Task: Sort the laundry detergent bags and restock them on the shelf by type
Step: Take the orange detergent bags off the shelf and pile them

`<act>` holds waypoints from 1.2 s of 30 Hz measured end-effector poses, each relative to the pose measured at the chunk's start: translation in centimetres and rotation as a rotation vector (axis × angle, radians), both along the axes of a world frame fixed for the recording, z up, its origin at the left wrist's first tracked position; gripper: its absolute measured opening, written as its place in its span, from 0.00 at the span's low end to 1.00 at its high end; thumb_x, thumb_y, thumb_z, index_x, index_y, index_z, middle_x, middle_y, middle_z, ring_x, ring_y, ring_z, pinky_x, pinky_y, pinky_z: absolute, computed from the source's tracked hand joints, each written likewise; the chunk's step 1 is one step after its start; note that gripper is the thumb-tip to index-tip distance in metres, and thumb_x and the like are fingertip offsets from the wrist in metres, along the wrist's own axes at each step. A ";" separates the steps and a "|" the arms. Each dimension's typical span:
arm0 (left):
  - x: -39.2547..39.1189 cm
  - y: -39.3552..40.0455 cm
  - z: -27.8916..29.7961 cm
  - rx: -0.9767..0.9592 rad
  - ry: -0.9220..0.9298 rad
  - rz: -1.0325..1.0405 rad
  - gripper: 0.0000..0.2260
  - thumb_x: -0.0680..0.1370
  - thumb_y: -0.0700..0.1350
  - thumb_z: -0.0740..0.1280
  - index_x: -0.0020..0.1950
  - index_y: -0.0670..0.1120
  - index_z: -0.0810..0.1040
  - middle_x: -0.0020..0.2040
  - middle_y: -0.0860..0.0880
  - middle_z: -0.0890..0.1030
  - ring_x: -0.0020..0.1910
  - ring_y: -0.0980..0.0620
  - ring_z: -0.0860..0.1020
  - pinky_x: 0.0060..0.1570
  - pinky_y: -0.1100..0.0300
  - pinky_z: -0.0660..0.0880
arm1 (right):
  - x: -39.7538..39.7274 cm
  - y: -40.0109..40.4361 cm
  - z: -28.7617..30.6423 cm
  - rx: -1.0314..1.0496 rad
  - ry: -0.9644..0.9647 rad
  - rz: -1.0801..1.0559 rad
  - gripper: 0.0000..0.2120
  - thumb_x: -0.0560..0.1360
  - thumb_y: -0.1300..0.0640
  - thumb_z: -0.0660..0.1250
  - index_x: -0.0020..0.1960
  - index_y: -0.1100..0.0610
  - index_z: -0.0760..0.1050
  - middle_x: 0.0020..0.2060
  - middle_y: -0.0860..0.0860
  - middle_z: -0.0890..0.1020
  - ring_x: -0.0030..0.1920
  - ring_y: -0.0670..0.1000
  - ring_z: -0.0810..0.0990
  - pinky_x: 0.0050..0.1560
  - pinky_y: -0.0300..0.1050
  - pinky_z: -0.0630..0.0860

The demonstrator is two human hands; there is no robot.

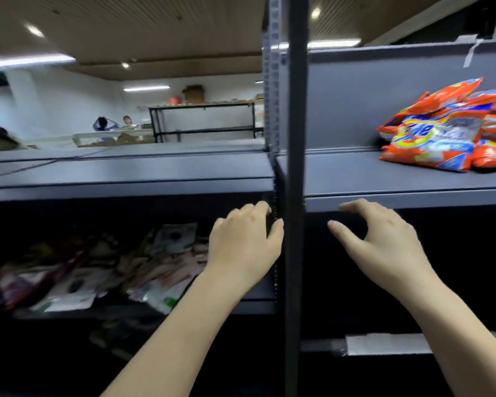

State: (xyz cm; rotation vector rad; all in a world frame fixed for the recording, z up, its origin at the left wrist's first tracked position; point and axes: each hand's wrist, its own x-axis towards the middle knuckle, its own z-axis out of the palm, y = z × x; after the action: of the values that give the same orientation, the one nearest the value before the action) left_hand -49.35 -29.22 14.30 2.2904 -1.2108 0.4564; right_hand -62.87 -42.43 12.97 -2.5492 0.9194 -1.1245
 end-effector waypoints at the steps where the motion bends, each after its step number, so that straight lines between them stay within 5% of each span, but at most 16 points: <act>1: 1.0 1.8 -0.7 0.018 0.006 0.026 0.15 0.80 0.56 0.56 0.60 0.50 0.73 0.54 0.53 0.78 0.55 0.50 0.75 0.56 0.53 0.69 | 1.1 1.7 -0.6 0.006 0.022 0.025 0.17 0.74 0.44 0.65 0.59 0.51 0.75 0.57 0.48 0.79 0.59 0.54 0.75 0.60 0.50 0.67; 14: 15.9 20.9 -7.1 0.175 0.171 0.354 0.17 0.81 0.57 0.54 0.66 0.51 0.70 0.57 0.53 0.77 0.54 0.51 0.76 0.56 0.53 0.69 | 18.4 16.3 -6.0 0.076 0.309 0.378 0.18 0.78 0.42 0.59 0.63 0.49 0.70 0.60 0.45 0.75 0.62 0.49 0.72 0.61 0.48 0.69; 26: 30.3 28.5 -10.2 0.202 0.236 0.620 0.20 0.81 0.55 0.55 0.69 0.48 0.67 0.62 0.49 0.75 0.56 0.47 0.77 0.53 0.52 0.74 | 34.5 20.8 -9.0 0.166 0.481 0.522 0.20 0.78 0.42 0.58 0.67 0.50 0.67 0.62 0.47 0.73 0.62 0.52 0.72 0.61 0.52 0.70; 32: 36.8 29.4 -13.5 0.207 0.313 0.673 0.21 0.80 0.56 0.56 0.72 0.50 0.64 0.66 0.48 0.72 0.60 0.45 0.74 0.55 0.49 0.73 | 40.8 21.7 -9.9 0.251 0.535 0.561 0.23 0.78 0.43 0.59 0.69 0.52 0.66 0.47 0.48 0.79 0.38 0.50 0.77 0.38 0.44 0.75; 34: 38.4 29.6 -14.7 0.216 0.329 0.680 0.22 0.80 0.55 0.56 0.72 0.50 0.63 0.66 0.47 0.71 0.63 0.44 0.72 0.58 0.48 0.71 | 42.3 22.0 -10.2 0.289 0.551 0.569 0.25 0.78 0.43 0.59 0.72 0.53 0.63 0.52 0.51 0.78 0.43 0.53 0.79 0.42 0.44 0.76; 36: 40.1 29.4 -15.7 0.241 0.290 0.705 0.22 0.80 0.54 0.57 0.71 0.48 0.64 0.67 0.47 0.70 0.65 0.45 0.69 0.63 0.48 0.67 | 43.7 22.2 -10.7 0.333 0.594 0.568 0.29 0.79 0.43 0.57 0.76 0.53 0.56 0.67 0.53 0.71 0.60 0.55 0.76 0.55 0.45 0.73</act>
State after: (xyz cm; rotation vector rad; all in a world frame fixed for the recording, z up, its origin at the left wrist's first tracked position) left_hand -9.24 0.20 -1.38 2.8384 -0.3044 0.2037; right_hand -19.13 -20.27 2.30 -2.6138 0.3687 -0.0474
